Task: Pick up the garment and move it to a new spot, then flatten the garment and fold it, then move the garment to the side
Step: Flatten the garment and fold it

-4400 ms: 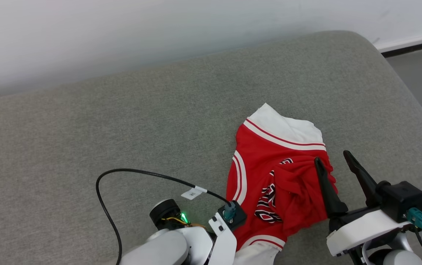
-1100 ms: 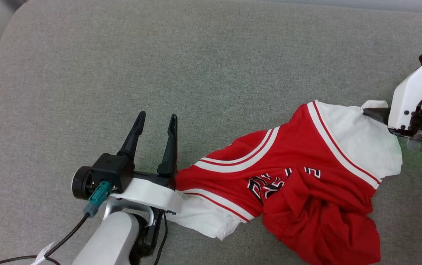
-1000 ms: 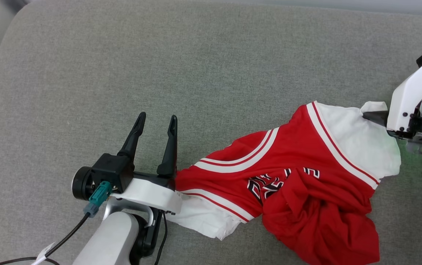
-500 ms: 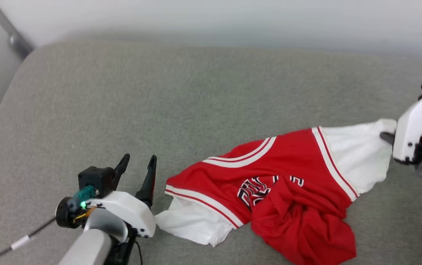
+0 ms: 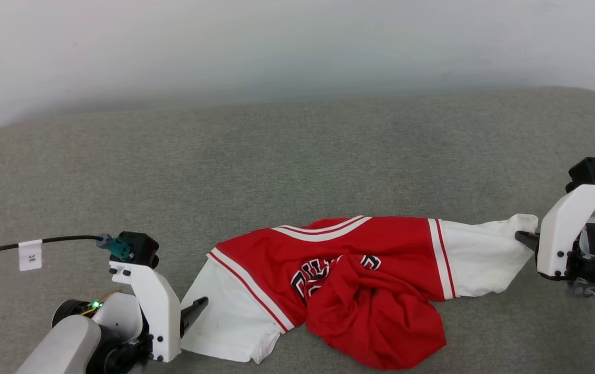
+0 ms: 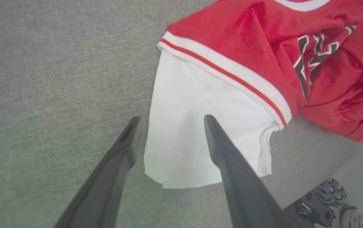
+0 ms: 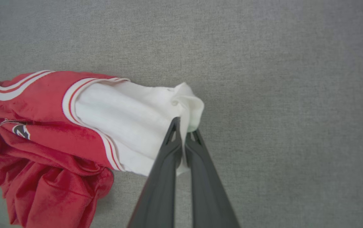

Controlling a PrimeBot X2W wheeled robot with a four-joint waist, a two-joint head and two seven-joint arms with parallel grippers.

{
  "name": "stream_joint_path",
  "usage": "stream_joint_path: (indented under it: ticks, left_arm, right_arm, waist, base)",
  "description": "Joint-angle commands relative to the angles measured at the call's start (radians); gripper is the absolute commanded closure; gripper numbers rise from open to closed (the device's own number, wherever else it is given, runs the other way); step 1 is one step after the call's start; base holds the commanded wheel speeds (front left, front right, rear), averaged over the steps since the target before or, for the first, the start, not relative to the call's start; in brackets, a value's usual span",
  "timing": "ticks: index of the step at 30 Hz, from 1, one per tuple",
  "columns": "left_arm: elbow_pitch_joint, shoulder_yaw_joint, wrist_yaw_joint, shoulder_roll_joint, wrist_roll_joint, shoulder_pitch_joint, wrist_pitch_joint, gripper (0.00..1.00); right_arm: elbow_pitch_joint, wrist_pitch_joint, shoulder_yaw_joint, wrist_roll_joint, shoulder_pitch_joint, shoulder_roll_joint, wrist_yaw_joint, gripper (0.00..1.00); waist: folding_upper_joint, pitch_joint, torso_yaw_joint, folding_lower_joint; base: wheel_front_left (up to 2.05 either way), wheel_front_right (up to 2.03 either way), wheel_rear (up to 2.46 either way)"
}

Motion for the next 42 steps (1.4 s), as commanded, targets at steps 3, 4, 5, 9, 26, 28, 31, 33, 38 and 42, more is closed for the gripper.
stream_joint_path:
  ticks: [3, 4, 5, 9, 26, 28, 31, 33, 38, 42]
  left_arm:
    - [0.014, -0.014, 0.012, 0.021, -0.016, -0.010, 0.071, 0.00]
    - [0.021, -0.016, 0.017, 0.023, -0.021, -0.013, 0.091, 0.00]
    - [0.030, -0.023, 0.020, 0.029, -0.021, -0.015, 0.114, 0.00]
    - [0.081, -0.062, 0.025, 0.025, -0.019, -0.012, 0.185, 0.00]
    - [0.182, -0.087, -0.002, -0.032, 0.059, -0.129, 0.049, 1.00]
    - [0.169, -0.068, 0.015, -0.031, 0.082, -0.153, -0.002, 1.00]
    - [0.160, -0.053, 0.035, -0.034, 0.115, -0.198, -0.059, 1.00]
    - [0.158, -0.035, 0.049, -0.044, 0.124, -0.239, -0.094, 1.00]
    - [0.171, -0.005, 0.068, -0.065, 0.151, -0.348, -0.164, 1.00]
    - [0.223, 0.011, 0.075, -0.084, 0.178, -0.449, -0.223, 1.00]
  right_arm:
    - [-0.028, 0.005, -0.004, 0.004, 0.021, 0.017, 0.000, 1.00]
    - [-0.039, 0.005, -0.004, 0.003, 0.024, 0.022, 0.000, 1.00]
    - [-0.046, 0.006, -0.007, 0.004, 0.029, 0.025, 0.000, 1.00]
    - [-0.069, 0.004, -0.009, 0.012, 0.040, 0.039, 0.000, 1.00]
    - [-0.088, -0.075, 0.029, 0.010, 0.036, 0.016, 0.000, 1.00]
    - [-0.087, -0.110, 0.039, -0.010, 0.022, 0.007, 0.000, 1.00]
    - [-0.071, -0.160, 0.046, -0.043, -0.004, -0.006, 0.000, 1.00]
    - [-0.054, -0.191, 0.054, -0.063, -0.028, -0.012, 0.000, 1.00]
    - [-0.014, -0.268, 0.072, -0.106, -0.114, -0.025, 0.000, 1.00]
    - [0.031, -0.326, 0.085, -0.136, -0.208, -0.033, 0.000, 1.00]
  waist:
    - [0.0000, 0.026, -0.033, 0.0001]
    - [0.0000, 0.033, -0.039, 0.0001]
    - [0.0000, 0.040, -0.044, 0.0001]
    - [0.0000, 0.064, -0.057, 0.0001]
    - [0.0000, 0.007, -0.024, 0.0001]
    - [0.0000, -0.016, -0.013, 0.0001]
    - [0.0000, -0.044, 0.001, 0.0001]
    - [0.0000, -0.060, 0.008, 0.0001]
    - [0.0000, -0.081, 0.016, 0.0001]
    - [0.0000, -0.081, 0.017, 0.0001]
  base:
    - [0.00, 0.00, 0.00]
    - [0.00, 0.00, 0.00]
    - [0.00, 0.00, 0.00]
    - [0.00, 0.00, 0.00]
    - [0.00, 0.00, 0.00]
    - [0.00, 0.00, 0.00]
    - [0.00, 0.00, 0.00]
    - [0.00, 0.00, 0.00]
    - [0.00, 0.00, 0.00]
    - [0.00, 0.00, 0.00]
